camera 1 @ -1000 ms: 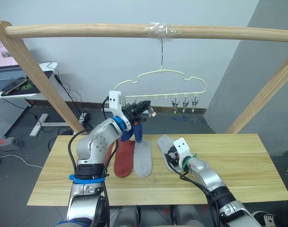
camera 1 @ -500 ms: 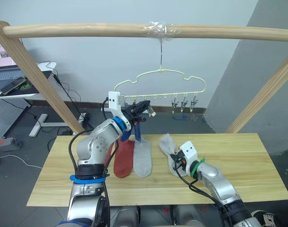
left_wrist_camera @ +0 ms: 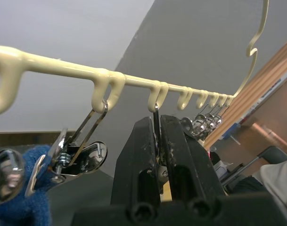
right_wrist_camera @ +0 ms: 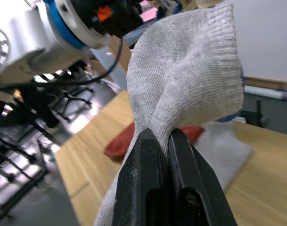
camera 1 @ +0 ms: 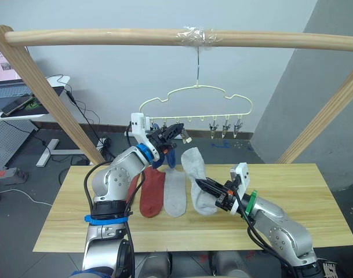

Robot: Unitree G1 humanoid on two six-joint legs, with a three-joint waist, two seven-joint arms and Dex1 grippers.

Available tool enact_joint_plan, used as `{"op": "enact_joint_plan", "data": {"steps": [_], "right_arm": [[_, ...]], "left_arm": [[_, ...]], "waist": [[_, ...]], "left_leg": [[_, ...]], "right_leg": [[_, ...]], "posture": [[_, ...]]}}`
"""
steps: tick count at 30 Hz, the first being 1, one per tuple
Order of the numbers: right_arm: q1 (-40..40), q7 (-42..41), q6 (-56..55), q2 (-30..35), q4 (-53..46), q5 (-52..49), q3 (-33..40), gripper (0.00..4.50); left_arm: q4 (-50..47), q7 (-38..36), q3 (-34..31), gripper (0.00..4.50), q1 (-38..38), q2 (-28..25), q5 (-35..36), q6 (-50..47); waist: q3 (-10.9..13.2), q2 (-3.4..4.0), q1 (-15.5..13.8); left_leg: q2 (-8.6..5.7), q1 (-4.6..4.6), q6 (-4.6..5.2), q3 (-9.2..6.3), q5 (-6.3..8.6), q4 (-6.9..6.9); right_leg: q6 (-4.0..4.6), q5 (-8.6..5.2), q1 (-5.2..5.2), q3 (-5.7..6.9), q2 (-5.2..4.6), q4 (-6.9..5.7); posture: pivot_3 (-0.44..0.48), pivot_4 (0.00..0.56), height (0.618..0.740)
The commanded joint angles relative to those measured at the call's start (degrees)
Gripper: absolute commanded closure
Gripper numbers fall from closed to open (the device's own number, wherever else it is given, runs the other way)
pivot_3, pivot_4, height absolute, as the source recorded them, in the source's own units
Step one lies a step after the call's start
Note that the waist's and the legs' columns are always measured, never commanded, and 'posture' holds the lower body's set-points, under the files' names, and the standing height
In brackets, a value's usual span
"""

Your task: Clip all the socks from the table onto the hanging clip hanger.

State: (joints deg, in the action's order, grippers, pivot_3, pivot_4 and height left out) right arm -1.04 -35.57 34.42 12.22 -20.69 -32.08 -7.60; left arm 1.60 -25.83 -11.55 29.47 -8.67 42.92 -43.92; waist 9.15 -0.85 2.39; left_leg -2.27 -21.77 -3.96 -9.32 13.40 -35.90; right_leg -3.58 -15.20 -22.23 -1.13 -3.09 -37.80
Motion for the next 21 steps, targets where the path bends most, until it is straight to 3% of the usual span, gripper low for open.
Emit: {"op": "enact_joint_plan", "data": {"steps": [1,21], "right_arm": [[0.55,0.58,0.47,-0.56,-2.44,-2.68,1.0,4.48],[3.95,3.26,1.22,-3.24,-0.2,-5.71,2.26,4.48]], "left_arm": [[-2.68,-0.29,0.02,4.5,0.53,0.26,2.06,-1.17],[-3.84,-0.1,0.52,4.5,0.26,0.23,2.99,-2.48]], "waist": [[0.01,0.0,-0.02],[0.31,-0.01,-0.09]], "left_leg": [[0.0,-0.01,0.0,0.0,0.0,0.01],[0.01,-0.06,0.0,-0.01,0.01,0.14]], "right_leg": [[0.0,0.0,0.0,0.0,0.0,0.02],[0.0,-0.01,-0.04,0.01,0.0,0.14]], "posture": [[-0.03,0.147,0.74],[-0.024,0.155,0.74]]}}
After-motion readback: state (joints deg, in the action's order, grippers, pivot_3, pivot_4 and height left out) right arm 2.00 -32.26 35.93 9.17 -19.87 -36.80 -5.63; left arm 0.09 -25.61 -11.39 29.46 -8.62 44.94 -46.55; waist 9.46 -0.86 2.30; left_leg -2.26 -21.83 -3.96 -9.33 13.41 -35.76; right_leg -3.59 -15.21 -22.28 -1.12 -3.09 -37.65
